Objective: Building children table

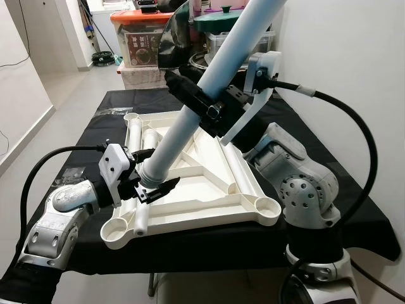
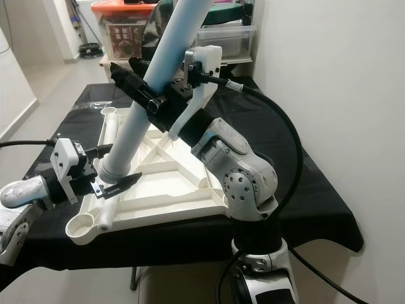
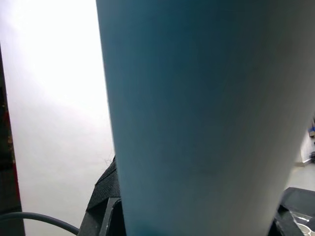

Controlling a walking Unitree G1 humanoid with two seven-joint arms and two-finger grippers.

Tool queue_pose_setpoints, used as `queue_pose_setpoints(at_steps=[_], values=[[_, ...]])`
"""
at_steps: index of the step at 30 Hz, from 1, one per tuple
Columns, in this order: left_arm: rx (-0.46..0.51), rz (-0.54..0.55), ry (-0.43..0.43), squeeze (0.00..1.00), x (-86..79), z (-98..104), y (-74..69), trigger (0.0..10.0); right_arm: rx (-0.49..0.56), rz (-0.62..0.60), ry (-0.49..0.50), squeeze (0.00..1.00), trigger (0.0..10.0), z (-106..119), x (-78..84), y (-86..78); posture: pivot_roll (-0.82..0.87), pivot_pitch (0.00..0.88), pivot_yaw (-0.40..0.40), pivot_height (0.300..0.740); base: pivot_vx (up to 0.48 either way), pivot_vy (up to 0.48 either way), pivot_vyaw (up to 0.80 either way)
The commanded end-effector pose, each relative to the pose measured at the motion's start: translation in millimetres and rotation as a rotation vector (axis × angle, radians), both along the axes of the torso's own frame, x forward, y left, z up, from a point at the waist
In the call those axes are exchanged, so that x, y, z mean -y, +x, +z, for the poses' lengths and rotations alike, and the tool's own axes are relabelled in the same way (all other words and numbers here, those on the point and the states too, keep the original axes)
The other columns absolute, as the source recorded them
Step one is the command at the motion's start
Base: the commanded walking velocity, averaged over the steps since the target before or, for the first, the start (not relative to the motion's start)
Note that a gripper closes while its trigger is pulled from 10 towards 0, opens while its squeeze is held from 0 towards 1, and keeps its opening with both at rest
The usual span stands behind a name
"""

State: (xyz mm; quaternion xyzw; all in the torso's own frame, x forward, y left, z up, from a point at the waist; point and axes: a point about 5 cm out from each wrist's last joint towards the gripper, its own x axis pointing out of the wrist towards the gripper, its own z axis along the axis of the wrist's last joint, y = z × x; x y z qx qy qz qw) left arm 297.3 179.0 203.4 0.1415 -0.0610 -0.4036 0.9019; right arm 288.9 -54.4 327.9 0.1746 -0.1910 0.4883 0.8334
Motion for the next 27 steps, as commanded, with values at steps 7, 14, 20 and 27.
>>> queue_pose_setpoints(at_steps=[7,14,20,27], values=[[-0.038,-0.056,0.060,0.00,-0.8,-6,1.7,0.0,0.014,0.086,-0.048,0.00,10.0,-6,-7.7,-10.8,-0.08,0.000,0.016,0.740,0.000,0.000,0.00],[-0.050,-0.086,0.070,0.00,3.0,-12,-3.0,0.0,0.004,0.085,-0.048,0.00,10.0,-8,-8.3,-9.9,-0.07,0.000,0.014,0.740,0.000,0.000,0.00],[-0.061,-0.079,0.088,0.00,3.9,-15,-2.5,2.1,-0.003,0.083,-0.055,0.00,10.0,-11,-9.2,-8.5,-0.06,0.000,0.011,0.740,0.000,0.000,0.00],[-0.075,-0.067,0.105,0.00,5.4,-20,-0.6,10.0,-0.042,0.045,-0.082,0.00,10.0,-23,-9.4,1.9,-0.06,0.000,0.000,0.740,0.000,0.000,0.00]])
